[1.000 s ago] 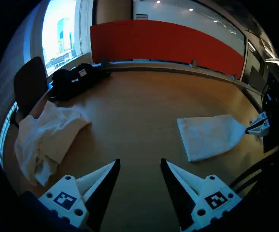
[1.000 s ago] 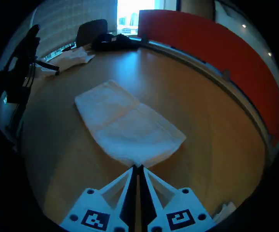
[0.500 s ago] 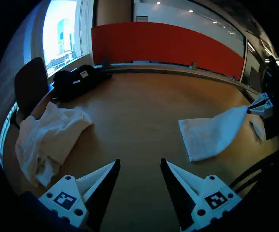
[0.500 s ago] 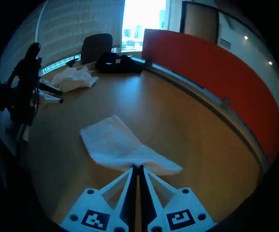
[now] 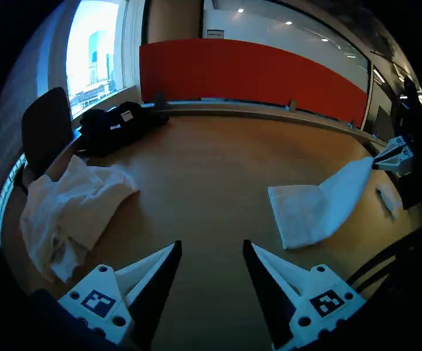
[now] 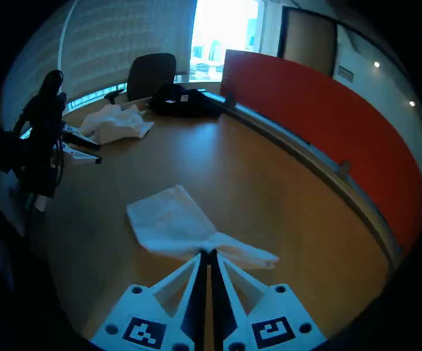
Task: Fold towel
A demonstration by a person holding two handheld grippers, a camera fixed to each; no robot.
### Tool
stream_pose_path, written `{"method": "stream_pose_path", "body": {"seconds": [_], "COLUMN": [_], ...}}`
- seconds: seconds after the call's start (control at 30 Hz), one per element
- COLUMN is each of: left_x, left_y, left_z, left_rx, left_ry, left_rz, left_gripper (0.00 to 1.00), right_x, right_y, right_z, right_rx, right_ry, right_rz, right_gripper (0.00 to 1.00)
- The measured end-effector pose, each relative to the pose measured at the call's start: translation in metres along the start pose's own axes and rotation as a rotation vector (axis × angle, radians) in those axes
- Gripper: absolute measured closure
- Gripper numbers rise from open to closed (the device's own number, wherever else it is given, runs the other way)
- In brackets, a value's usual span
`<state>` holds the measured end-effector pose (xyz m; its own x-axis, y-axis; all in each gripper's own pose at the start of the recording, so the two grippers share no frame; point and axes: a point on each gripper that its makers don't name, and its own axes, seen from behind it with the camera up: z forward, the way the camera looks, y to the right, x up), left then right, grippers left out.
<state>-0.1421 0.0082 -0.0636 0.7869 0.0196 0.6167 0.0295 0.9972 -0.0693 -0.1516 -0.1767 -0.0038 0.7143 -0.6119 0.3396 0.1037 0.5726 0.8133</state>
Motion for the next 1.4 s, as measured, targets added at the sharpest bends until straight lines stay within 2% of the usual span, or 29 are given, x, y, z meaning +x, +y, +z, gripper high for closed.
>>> {"method": "stream_pose_path", "body": {"seconds": [0.5,0.77,1.2,1.4], "left_x": [-0.003,-0.002,-0.002,-0.004], "left_y": [0.004,0.005,0.005,0.004], "left_z": [-0.002,-0.002,-0.006,-0.007], "left_rx": [-0.011,-0.014,-0.015,-0.011], "left_ry": [0.000,0.003,0.014,0.018], "left_rz": [0.008,0.000,-0.029,-0.045], "left_gripper": [0.23,0.23,0.23,0.23], "right_x": [0.020,0.023,0.046,0.047], "right_y": [0.004,-0.005,-0.048,-0.077], "right_z": [0.008,0.020,0.069,0.097], "right_rx": [0.010,0.045,0.160,0.230], "right_ry": [-0.014,-0.040,-0.064,-0.082], "right_rz": [-0.061,-0.093,-0.167,-0.161], "right_gripper": [0.95,0.94,0.94,0.94]}}
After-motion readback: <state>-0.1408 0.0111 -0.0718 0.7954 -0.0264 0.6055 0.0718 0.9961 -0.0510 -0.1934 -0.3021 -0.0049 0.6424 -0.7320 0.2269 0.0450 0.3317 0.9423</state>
